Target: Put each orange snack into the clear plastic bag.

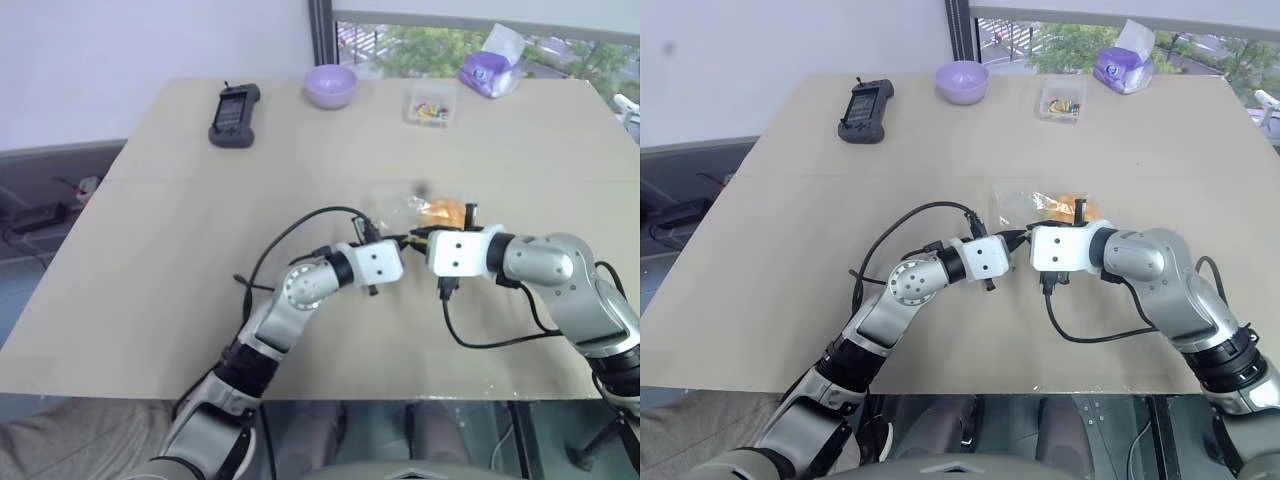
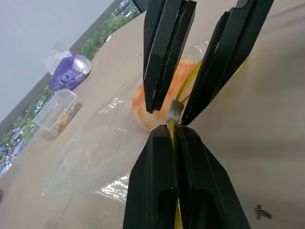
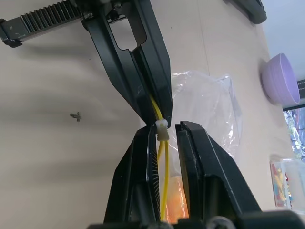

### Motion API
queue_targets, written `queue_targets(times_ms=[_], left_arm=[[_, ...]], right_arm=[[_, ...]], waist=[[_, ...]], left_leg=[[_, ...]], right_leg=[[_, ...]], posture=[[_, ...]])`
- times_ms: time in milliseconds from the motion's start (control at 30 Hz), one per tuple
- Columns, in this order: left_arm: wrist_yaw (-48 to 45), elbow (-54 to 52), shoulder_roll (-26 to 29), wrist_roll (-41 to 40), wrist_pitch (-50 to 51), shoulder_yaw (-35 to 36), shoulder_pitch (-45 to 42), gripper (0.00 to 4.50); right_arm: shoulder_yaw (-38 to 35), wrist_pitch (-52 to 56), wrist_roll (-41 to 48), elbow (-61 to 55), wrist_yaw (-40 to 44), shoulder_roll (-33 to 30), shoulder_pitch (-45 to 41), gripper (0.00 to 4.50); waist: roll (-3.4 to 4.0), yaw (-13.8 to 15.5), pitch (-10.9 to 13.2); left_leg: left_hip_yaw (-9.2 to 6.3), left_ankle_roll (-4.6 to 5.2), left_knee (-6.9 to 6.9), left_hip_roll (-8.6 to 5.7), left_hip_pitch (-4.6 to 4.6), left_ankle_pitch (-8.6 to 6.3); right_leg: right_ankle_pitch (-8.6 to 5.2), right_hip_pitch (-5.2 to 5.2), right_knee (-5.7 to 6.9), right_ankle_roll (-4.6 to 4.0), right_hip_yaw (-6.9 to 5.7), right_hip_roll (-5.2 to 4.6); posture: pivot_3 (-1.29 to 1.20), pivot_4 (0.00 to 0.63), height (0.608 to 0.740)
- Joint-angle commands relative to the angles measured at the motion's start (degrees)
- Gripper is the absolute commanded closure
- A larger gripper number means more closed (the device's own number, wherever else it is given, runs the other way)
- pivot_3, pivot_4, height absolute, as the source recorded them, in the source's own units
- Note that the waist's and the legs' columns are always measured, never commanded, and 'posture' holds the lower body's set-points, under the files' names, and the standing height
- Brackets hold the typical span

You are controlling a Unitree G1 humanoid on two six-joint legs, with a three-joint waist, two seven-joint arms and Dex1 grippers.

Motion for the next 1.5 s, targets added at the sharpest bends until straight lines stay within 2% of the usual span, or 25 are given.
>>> queue_targets(times_ms=[33, 233, 333, 800, 1033, 1233, 1500], left_arm=[[0.09, -2.87, -0.24, -0.62, -1.39, -0.23, 0.09, 4.50], [0.12, -2.74, -0.42, -0.60, -1.44, -0.31, -0.02, 4.50], [0.11, -2.72, -0.40, -0.64, -1.50, -0.26, 0.01, 4.50], [0.93, -2.00, -0.20, -0.07, -1.52, 0.23, -0.36, 4.50], [7.21, 2.55, 1.84, 6.70, 1.20, 2.01, -2.57, 4.50], [12.32, 7.31, 3.50, 12.32, 8.12, 3.66, -4.93, 4.50], [14.30, 7.40, 4.43, 13.18, 14.75, 3.71, -4.88, 4.50]], right_arm=[[-1.11, -0.41, -0.18, -1.29, 0.18, -0.18, -0.15, 3.74], [-1.21, -0.48, -0.35, -0.99, 0.20, -0.43, 0.10, 3.74], [-1.26, -0.31, -0.42, -0.98, 0.06, -0.34, 0.18, 4.47], [-1.70, 0.26, -0.95, -0.65, -0.07, -0.44, 0.24, 4.47], [-3.67, 1.31, -1.50, -0.32, -0.39, -2.98, 1.98, 4.47], [-4.93, 3.13, -2.78, 0.21, -0.94, -5.13, 3.17, 4.47], [-6.45, 8.20, -7.44, 2.76, -2.24, -10.16, 4.78, 4.47]], waist=[[0.00, 0.00, 0.00], [0.00, 0.00, 0.00], [0.00, 0.02, 0.00], [0.00, 0.01, 0.00], [0.00, 0.09, 0.00], [-0.01, 0.00, 0.01], [-0.01, 0.11, 0.01]], left_leg=[[0.00, 0.00, 0.00, 0.00, 0.00, 0.00], [0.00, 0.00, 0.00, 0.00, 0.00, 0.00], [0.00, 0.00, 0.00, 0.00, 0.00, 0.00], [0.00, 0.00, 0.00, 0.00, 0.00, 0.00], [0.00, 0.00, 0.00, 0.00, 0.00, 0.00], [0.01, 0.00, -0.01, -0.02, 0.00, 0.00], [0.00, 0.00, 0.00, -0.02, -0.01, 0.00]], right_leg=[[0.00, 0.00, 0.00, 0.00, 0.00, 0.00], [0.00, 0.00, 0.00, 0.00, 0.00, 0.00], [0.00, 0.00, 0.00, 0.00, 0.00, 0.00], [0.00, 0.00, 0.00, 0.00, 0.00, 0.00], [0.00, 0.00, 0.00, 0.00, 0.00, 0.00], [0.00, 0.00, 0.00, 0.01, 0.00, 0.00], [-0.01, 0.00, 0.00, 0.01, -0.01, 0.01]], posture=[[0.00, 0.150, 0.740], [0.00, 0.150, 0.740], [0.00, 0.150, 0.740], [0.00, 0.150, 0.740], [0.00, 0.150, 0.740], [0.00, 0.150, 0.740], [0.00, 0.150, 0.740]])
